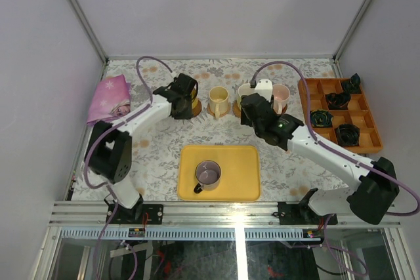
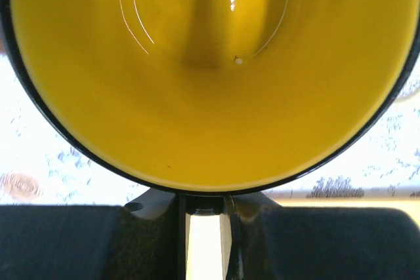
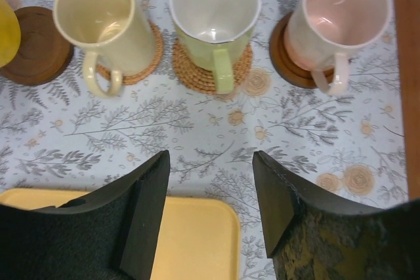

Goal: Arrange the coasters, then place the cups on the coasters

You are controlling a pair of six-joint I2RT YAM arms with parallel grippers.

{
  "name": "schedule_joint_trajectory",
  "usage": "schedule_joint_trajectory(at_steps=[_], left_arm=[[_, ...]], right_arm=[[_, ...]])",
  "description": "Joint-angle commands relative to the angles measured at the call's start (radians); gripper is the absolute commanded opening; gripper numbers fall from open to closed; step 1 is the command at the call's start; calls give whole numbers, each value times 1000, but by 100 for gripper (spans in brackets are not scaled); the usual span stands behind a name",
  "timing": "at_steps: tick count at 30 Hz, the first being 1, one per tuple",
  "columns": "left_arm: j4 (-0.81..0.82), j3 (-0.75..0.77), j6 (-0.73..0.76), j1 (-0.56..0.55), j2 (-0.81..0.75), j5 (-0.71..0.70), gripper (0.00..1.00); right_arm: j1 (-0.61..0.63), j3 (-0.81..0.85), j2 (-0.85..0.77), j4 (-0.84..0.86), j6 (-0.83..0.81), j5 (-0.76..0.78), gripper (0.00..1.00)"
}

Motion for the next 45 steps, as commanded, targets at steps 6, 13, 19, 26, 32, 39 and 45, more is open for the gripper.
schedule_joint_trajectory(at_steps=[6,13,19,26,32,39,45], left_arm=[[-14,222,79,90,214,143,0],[-51,275,78,98,261,106,0],[-59,271,76,103,274,99,0],[-59,240,71,104,270,92,0],[-41,221,68,113,267,104,0],[-27,205,62,116,273,115,0],[-12,197,62,116,277,122,0]], right_arm=[[-17,26,-37,-71,28,142,60],[-37,31,-46,-48,18,138,60],[-49,37,-26,-36,8,108,60],[-53,36,-22,-37,12,90,61],[-55,30,-22,-39,18,75,61],[-55,27,-20,-42,28,67,61],[-56,25,-19,-42,33,63,61]])
